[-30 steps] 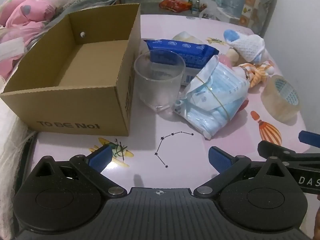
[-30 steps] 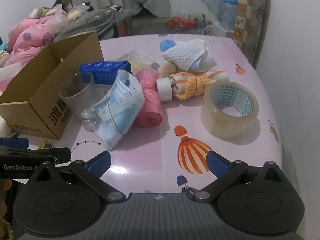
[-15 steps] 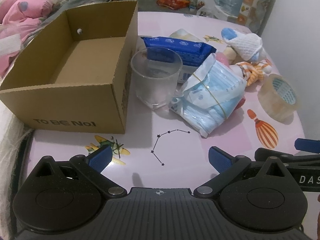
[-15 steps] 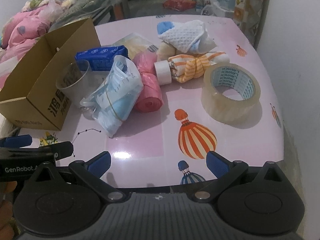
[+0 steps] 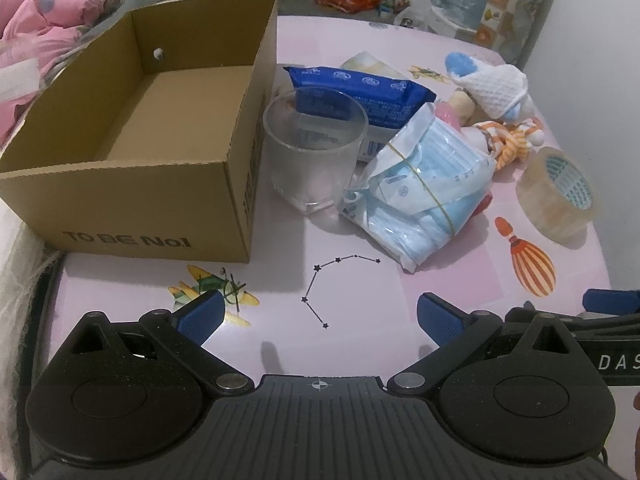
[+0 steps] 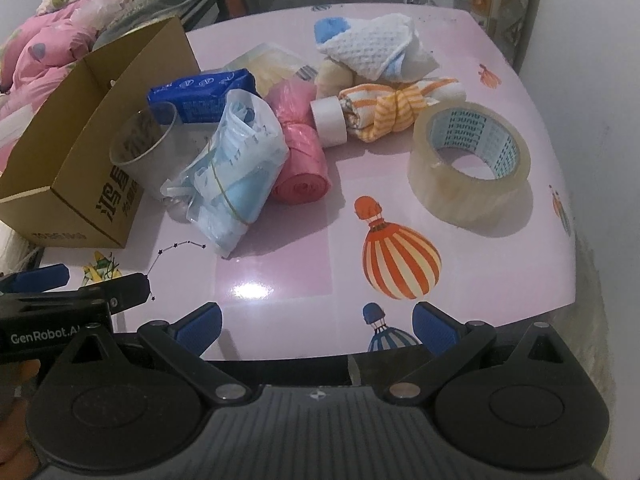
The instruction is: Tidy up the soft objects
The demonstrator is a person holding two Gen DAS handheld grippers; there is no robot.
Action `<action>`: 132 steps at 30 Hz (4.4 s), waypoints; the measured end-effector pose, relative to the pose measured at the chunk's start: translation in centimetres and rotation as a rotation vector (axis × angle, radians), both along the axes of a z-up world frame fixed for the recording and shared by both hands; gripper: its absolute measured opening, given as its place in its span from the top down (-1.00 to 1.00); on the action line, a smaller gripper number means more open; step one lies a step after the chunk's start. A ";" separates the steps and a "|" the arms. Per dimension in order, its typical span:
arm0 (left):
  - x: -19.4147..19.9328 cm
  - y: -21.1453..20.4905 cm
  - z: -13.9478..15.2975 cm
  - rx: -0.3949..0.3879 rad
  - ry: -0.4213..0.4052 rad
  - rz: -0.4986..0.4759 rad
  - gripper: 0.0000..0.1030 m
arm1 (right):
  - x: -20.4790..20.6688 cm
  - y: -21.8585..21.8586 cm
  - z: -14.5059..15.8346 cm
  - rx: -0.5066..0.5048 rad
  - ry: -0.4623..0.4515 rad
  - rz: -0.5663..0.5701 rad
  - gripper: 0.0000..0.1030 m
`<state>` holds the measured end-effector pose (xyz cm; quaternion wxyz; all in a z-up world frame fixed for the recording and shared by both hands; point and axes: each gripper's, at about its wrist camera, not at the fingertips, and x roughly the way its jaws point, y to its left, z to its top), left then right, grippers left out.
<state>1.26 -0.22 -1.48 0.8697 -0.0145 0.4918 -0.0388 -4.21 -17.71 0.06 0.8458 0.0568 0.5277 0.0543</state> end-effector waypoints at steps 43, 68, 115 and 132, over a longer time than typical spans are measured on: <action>0.7 0.3 0.1 0.012 0.014 0.007 -1.00 | 0.9 0.8 0.6 -0.068 0.002 0.033 -0.37; 0.7 0.7 0.2 0.014 -0.001 0.014 -1.00 | 0.9 0.8 0.6 -0.051 -0.020 0.033 -0.37; 0.7 -6.9 -2.6 0.079 -0.353 -0.416 -0.43 | 6.5 -3.0 -3.0 0.493 -0.401 0.182 -0.35; 1.5 -6.2 -2.9 0.108 -0.321 -0.360 0.09 | 6.6 -4.7 -3.2 0.683 -0.285 0.177 -0.35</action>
